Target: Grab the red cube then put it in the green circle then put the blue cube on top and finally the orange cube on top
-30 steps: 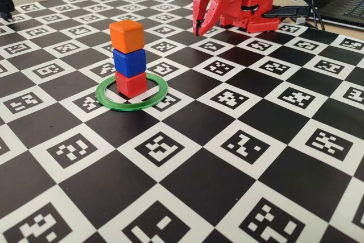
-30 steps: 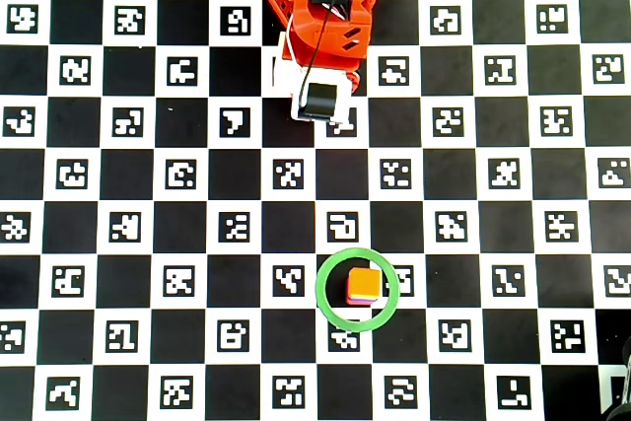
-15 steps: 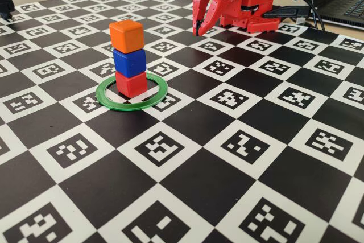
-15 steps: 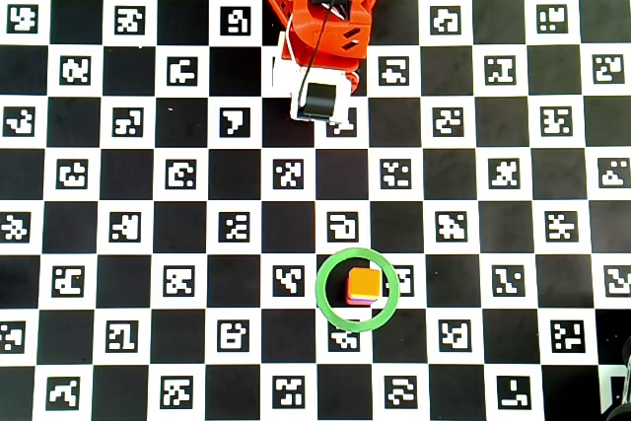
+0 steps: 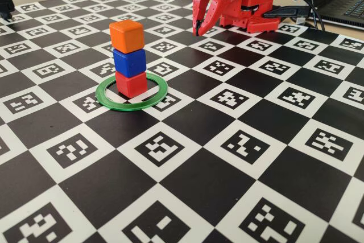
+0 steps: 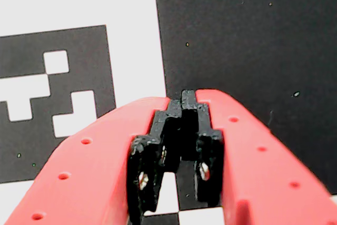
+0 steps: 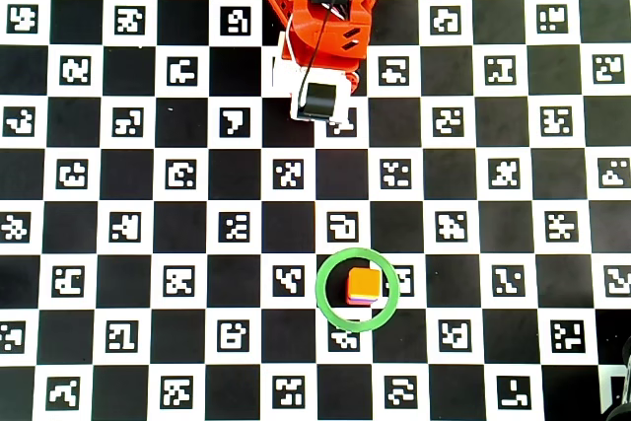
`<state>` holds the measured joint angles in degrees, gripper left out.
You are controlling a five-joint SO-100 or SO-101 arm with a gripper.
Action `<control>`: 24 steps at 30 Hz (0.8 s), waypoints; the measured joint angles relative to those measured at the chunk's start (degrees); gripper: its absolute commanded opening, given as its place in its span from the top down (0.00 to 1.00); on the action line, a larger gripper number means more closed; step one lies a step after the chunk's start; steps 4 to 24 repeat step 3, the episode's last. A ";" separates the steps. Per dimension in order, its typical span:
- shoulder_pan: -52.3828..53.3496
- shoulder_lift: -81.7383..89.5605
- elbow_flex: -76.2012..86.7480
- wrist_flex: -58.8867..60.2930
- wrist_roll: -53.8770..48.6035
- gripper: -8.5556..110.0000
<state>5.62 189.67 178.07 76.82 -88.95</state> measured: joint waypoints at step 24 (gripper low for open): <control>0.00 0.00 0.00 0.00 0.00 0.97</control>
